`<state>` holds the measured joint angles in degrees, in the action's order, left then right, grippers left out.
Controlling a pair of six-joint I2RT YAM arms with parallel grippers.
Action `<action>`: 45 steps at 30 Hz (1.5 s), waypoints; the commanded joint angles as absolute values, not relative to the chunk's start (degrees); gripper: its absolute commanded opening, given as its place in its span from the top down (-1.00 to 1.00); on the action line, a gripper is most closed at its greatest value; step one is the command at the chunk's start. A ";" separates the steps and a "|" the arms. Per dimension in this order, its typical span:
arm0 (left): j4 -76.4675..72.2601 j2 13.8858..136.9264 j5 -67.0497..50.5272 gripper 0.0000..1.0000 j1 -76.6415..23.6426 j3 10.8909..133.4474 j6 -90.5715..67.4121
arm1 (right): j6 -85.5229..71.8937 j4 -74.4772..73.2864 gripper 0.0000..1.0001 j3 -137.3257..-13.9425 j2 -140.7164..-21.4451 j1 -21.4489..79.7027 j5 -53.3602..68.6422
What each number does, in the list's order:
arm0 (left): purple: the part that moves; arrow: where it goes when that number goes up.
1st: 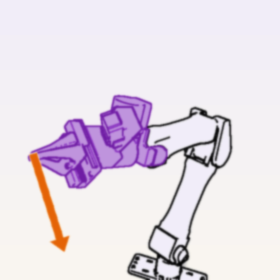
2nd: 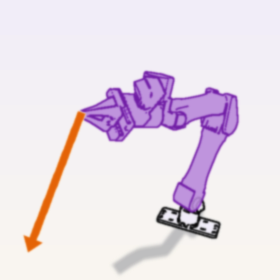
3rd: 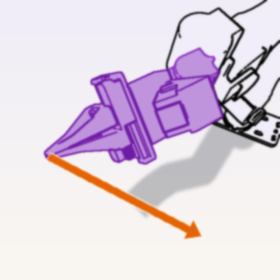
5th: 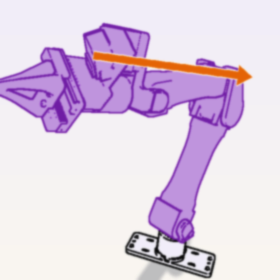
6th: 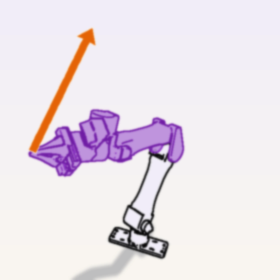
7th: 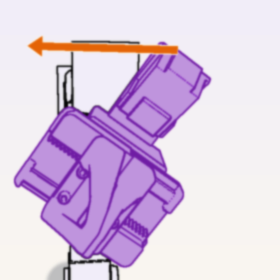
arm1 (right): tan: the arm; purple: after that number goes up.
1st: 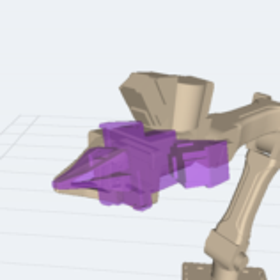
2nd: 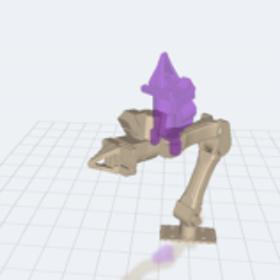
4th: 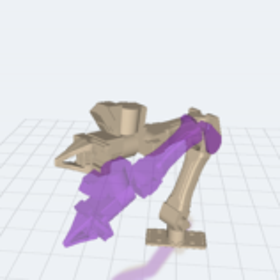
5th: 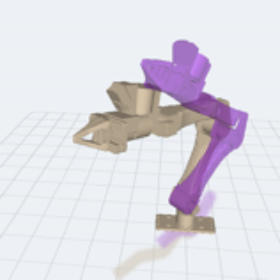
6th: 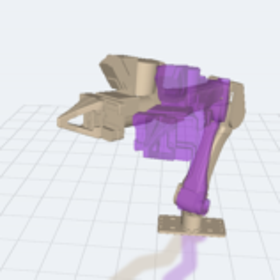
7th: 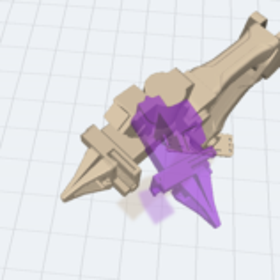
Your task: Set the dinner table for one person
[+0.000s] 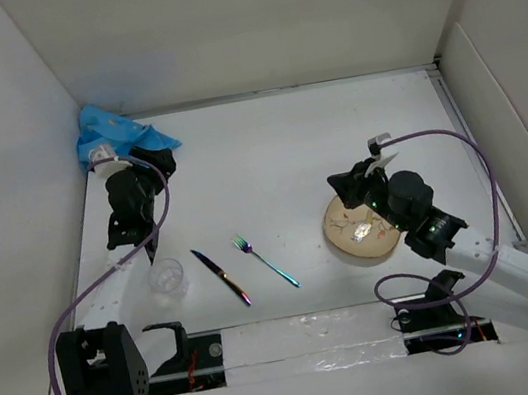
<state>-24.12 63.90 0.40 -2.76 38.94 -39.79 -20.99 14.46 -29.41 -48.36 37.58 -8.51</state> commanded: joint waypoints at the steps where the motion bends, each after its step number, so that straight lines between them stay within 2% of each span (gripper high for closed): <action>1: -25.06 65.38 6.41 -0.29 -2.37 40.69 -39.47 | -21.53 19.16 0.96 -30.50 -48.42 37.97 -6.60; 3: -24.26 68.62 8.69 -0.29 -2.37 43.14 -38.85 | -21.53 19.16 1.00 -30.41 -48.52 38.58 -6.06; 6: -19.61 74.78 13.08 0.10 -2.37 49.46 -37.98 | -21.53 20.21 1.00 -29.88 -48.60 38.58 -6.33; 7: -16.73 76.53 14.14 0.32 -2.37 51.48 -37.36 | -21.45 20.04 1.00 -30.06 -48.60 38.58 -6.07; 9: -13.99 81.62 16.34 0.51 -2.37 57.99 -35.78 | -21.09 19.08 1.00 -30.50 -48.43 39.11 -5.36; 10: -11.97 83.30 16.87 0.76 -2.37 59.83 -35.34 | -20.83 19.86 1.00 -30.15 -48.60 39.11 -5.54; 11: -10.56 84.80 17.31 0.88 -2.37 63.68 -35.16 | -21.00 20.30 1.00 -29.97 -48.86 39.11 -6.06; 14: -8.62 89.73 18.80 0.92 -2.37 68.97 -34.98 | -20.66 19.17 1.00 -31.20 -50.62 39.11 -5.46; 15: -7.05 93.39 20.37 0.88 -2.37 73.08 -35.76 | -20.39 18.20 1.00 -31.72 -51.50 39.63 -5.88; 16: -4.07 96.82 21.17 0.71 -2.37 75.04 -35.86 | -20.39 18.45 1.00 -31.64 -51.85 39.64 -6.15; 17: -4.04 96.86 21.18 0.71 -2.37 75.06 -35.86 | -20.39 18.46 1.00 -31.64 -51.86 39.64 -6.15; 18: -0.21 102.42 22.75 0.41 -2.37 82.11 -36.73 | -20.04 17.76 1.00 -32.08 -51.94 39.64 -6.24; 19: 1.56 102.48 23.29 0.40 -2.37 82.18 -36.74 | -20.04 17.75 1.00 -32.08 -51.94 39.64 -6.24; 20: 2.80 104.22 24.07 0.14 -2.37 85.83 -37.17 | -19.95 17.67 1.00 -32.08 -51.94 39.64 -6.68; 23: 5.18 109.50 26.72 -0.30 -1.85 89.55 -38.32 | -19.95 18.63 1.00 -31.82 -52.82 40.16 -7.73; 24: 5.36 111.51 26.28 -0.35 -1.85 91.39 -38.67 | -19.86 18.55 1.00 -31.90 -53.61 40.17 -7.56; 25: 6.67 112.40 25.93 -0.38 -1.24 92.45 -39.37 | -19.60 18.11 0.95 -32.43 -53.96 40.17 -7.21; 29: 7.29 116.01 25.66 -0.41 -0.70 96.75 -42.62 | -19.25 19.16 0.48 -32.78 -56.42 40.17 -6.77; 30: 7.73 117.15 25.93 -0.41 -0.70 97.20 -44.45 | -18.90 19.16 0.43 -32.96 -57.12 40.17 -6.25; 37: 1.60 119.70 25.40 -0.41 -0.18 95.63 -52.46 | -17.49 19.33 0.32 -34.81 -61.87 40.17 -2.73; 45: -1.67 126.99 20.93 -0.43 0.97 101.60 -58.53 | -16.70 22.67 0.29 -35.15 -67.93 40.69 3.86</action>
